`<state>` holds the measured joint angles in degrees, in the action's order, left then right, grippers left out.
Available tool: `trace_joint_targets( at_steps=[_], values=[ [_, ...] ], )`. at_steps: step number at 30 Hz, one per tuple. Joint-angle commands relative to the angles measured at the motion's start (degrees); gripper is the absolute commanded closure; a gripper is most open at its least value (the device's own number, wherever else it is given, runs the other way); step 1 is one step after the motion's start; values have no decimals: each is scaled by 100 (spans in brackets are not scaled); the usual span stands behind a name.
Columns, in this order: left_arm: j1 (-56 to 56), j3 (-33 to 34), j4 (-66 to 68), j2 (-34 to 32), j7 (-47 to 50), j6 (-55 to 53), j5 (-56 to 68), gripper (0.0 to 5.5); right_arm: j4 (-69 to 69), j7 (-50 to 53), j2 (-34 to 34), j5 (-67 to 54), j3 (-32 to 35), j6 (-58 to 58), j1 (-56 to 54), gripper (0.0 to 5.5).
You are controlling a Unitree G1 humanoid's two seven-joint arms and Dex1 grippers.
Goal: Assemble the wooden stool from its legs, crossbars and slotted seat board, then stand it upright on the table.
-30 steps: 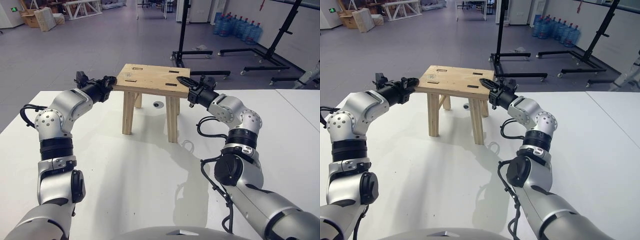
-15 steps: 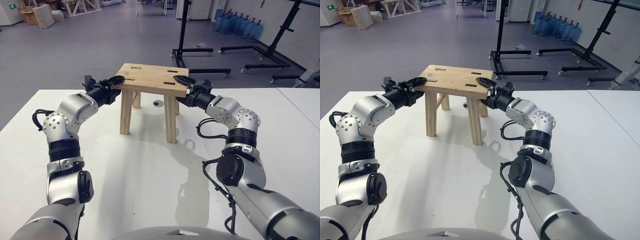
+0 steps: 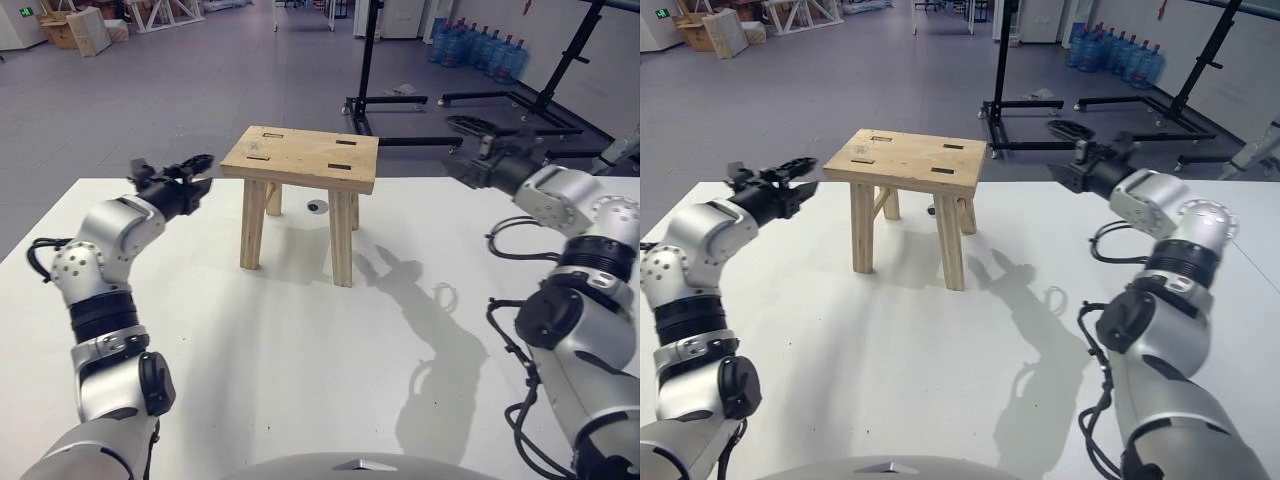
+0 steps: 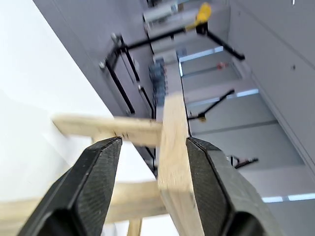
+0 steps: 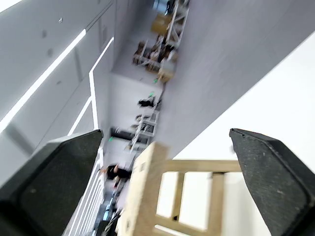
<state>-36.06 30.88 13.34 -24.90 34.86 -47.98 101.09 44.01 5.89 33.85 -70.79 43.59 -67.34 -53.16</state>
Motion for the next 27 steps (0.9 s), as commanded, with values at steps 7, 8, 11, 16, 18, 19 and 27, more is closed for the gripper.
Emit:
trace_joint_targets(
  at_steps=[7, 8, 11, 16, 18, 19, 27],
  values=[
    [1037, -256, -278, -2342, -2566, 830, -3470, 313, -2699, -881, -26, 2793, -1680, 2657, 1848, 78],
    [1179, -247, -433, -2299, -2691, 974, -3699, 313, -2907, -845, -163, 3186, -2011, 3049, 1825, 78],
    [1357, -532, -784, -2190, -2969, 1527, -4730, 313, -3426, -599, -491, 4271, -2773, 3923, 1809, 78],
    [1385, -716, -874, -1921, -3026, 1976, -5896, 313, -3421, -422, -820, 5068, -3025, 4545, 1839, 78],
    [1449, -702, -916, -1815, -2974, 2055, -6228, 313, -3342, -367, -873, 5349, -3095, 4748, 1832, 78],
    [1455, -682, -936, -1755, -2963, 2061, -6350, 313, -3304, -335, -918, 5428, -3081, 4817, 1808, 78],
    [1085, -515, -875, -1299, -2923, 1874, -6678, 313, -3182, -233, -1117, 5766, -2944, 5083, 1802, 78]
  ],
)
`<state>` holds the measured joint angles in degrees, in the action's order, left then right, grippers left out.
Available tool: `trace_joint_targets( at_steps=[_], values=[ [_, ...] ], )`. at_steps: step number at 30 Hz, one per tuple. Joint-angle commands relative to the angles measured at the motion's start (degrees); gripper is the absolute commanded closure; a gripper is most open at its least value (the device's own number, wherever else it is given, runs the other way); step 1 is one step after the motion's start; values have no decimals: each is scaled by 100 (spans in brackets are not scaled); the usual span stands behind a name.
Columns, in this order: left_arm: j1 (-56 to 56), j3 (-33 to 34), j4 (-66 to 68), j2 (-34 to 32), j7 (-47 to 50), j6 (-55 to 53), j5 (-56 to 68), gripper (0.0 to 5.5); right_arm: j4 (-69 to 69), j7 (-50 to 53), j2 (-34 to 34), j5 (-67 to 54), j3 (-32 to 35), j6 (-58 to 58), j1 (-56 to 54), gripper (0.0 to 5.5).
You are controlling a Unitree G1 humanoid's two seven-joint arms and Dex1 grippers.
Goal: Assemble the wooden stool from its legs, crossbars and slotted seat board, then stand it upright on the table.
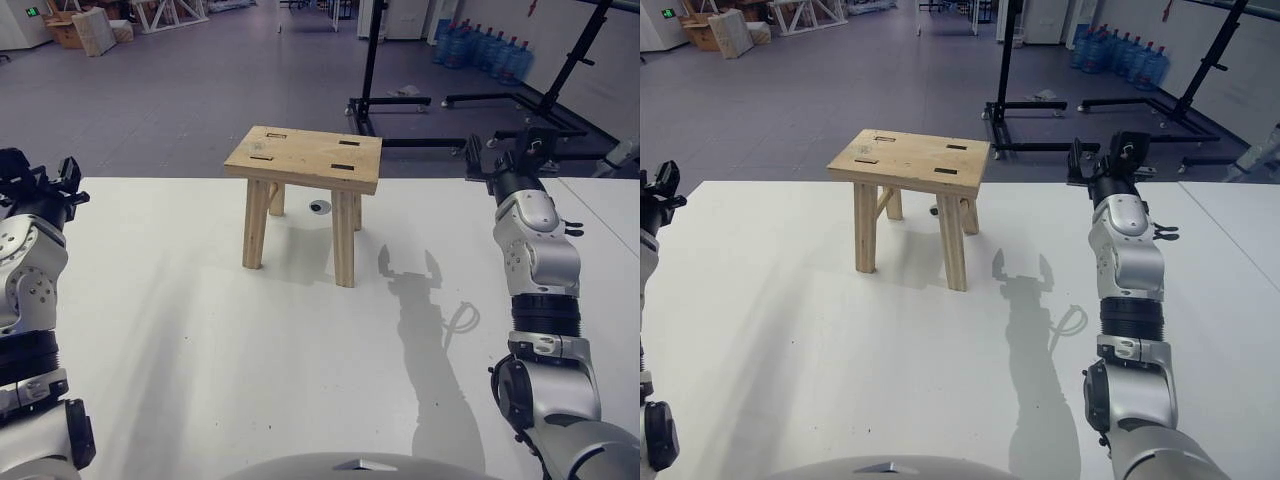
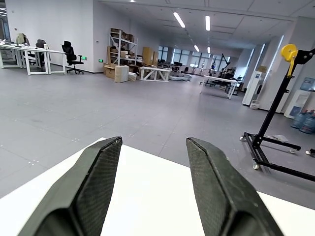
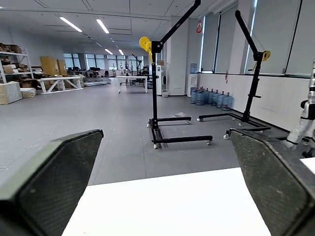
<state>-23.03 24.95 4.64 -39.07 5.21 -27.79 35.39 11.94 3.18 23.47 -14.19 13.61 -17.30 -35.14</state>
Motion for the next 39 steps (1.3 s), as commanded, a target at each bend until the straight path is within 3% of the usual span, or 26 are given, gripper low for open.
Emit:
trace_joint_targets(
  at_steps=[1, 31, 39],
  values=[
    [-251, 84, -6, 169, 62, -180, -134, 313, 10, 46, -97, 141, 60, 95, 15, 78],
    [-686, -41, -149, 941, -144, -258, -1007, 313, 226, 85, -283, 568, 193, 461, -63, 78],
    [-783, -574, -103, 1153, -384, -85, -1424, 313, -56, 136, -413, 628, 158, 427, 271, 78]
  ],
)
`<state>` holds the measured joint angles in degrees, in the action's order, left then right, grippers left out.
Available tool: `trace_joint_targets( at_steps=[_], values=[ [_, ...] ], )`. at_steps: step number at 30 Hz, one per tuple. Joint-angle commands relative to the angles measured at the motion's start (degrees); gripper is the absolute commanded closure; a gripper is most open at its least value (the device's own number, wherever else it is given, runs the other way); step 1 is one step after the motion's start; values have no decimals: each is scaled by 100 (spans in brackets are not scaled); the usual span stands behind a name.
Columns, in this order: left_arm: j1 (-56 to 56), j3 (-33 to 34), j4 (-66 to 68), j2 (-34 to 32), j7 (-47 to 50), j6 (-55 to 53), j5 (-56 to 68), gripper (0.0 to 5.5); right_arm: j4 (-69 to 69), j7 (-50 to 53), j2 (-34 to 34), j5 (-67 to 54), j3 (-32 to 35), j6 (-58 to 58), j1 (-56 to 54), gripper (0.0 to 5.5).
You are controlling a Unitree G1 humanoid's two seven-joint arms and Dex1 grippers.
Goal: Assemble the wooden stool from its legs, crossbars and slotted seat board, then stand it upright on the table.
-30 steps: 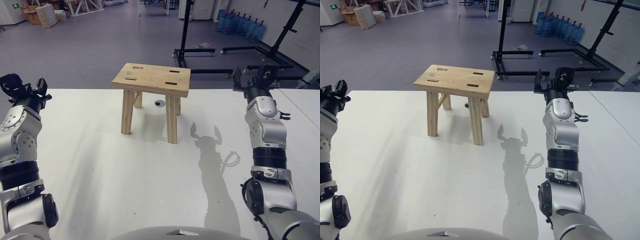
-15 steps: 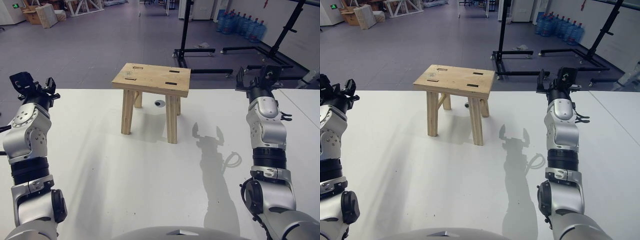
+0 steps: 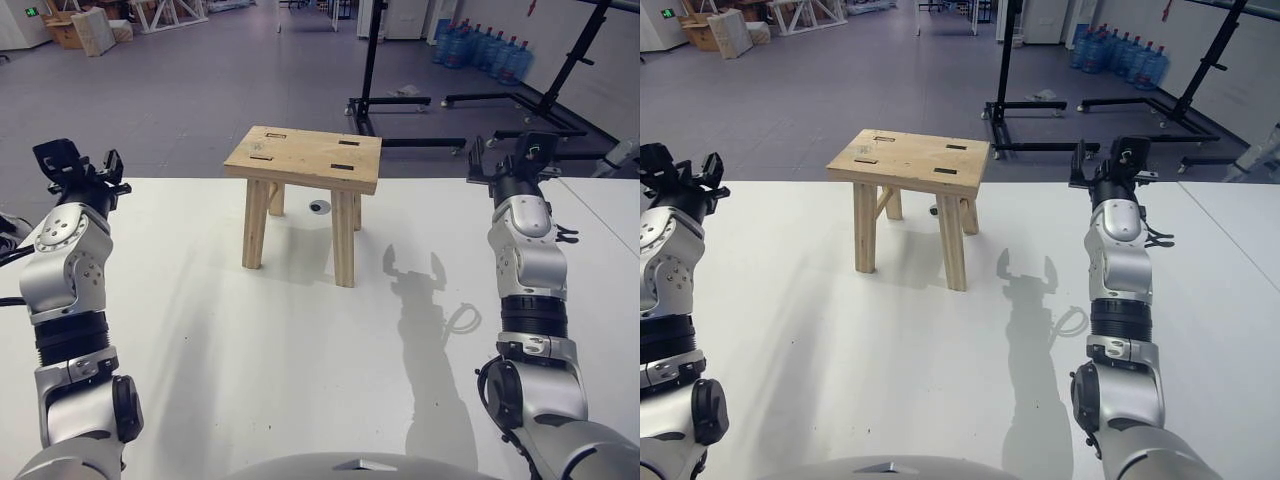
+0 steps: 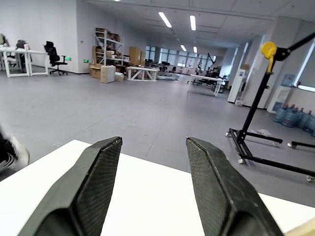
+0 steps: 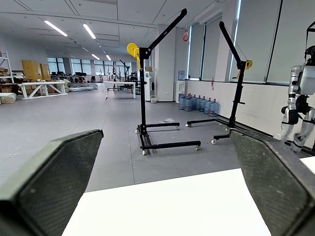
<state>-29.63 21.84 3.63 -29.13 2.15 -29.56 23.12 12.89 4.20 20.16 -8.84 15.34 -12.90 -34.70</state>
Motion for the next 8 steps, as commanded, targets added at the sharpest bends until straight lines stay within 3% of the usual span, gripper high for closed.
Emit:
trace_joint_targets(
  at_steps=[1, 8],
  values=[
    [-113, -353, -32, 256, -76, 120, -253, 313, -209, 28, -101, 88, -15, -34, 302, 78],
    [-7, -433, -206, 701, 49, 122, -403, 313, -325, 50, -332, 127, -128, -96, 362, 78]
  ],
)
